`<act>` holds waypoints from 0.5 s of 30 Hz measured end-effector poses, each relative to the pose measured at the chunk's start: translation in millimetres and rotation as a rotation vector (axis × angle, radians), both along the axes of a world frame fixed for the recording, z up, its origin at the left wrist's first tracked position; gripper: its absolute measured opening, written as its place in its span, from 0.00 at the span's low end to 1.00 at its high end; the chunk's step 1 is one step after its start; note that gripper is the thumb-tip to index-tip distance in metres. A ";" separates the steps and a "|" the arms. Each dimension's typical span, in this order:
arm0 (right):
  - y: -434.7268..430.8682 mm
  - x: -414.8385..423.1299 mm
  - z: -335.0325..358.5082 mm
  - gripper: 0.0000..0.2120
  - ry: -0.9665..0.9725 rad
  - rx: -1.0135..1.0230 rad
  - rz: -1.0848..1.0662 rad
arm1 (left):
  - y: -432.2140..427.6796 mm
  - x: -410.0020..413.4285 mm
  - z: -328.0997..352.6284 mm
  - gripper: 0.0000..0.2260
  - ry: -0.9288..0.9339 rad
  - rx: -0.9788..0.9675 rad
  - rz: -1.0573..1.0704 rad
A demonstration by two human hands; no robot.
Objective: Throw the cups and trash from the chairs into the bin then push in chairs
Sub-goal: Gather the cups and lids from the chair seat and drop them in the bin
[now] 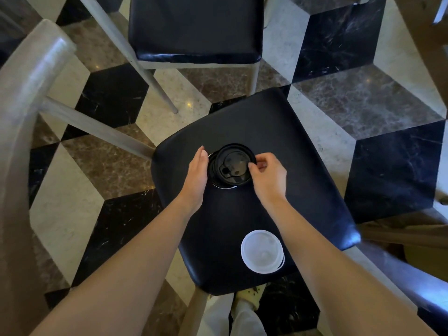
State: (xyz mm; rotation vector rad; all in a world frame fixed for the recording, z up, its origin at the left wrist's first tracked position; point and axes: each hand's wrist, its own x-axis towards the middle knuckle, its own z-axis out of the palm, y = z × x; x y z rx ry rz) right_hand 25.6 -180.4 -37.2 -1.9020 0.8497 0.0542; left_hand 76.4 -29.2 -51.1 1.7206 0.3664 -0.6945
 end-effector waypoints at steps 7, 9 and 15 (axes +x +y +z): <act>19.4 11.2 -13.3 0.18 0.145 -0.226 0.223 | -9.7 -17.5 -7.7 0.28 0.039 0.012 -0.037; 19.9 11.0 -18.7 0.21 0.185 -0.201 0.267 | -11.5 -18.5 -9.0 0.28 -0.006 0.071 -0.064; 13.9 -1.7 -17.6 0.24 0.083 -0.079 0.302 | -12.0 -12.3 -7.5 0.20 -0.034 0.040 0.017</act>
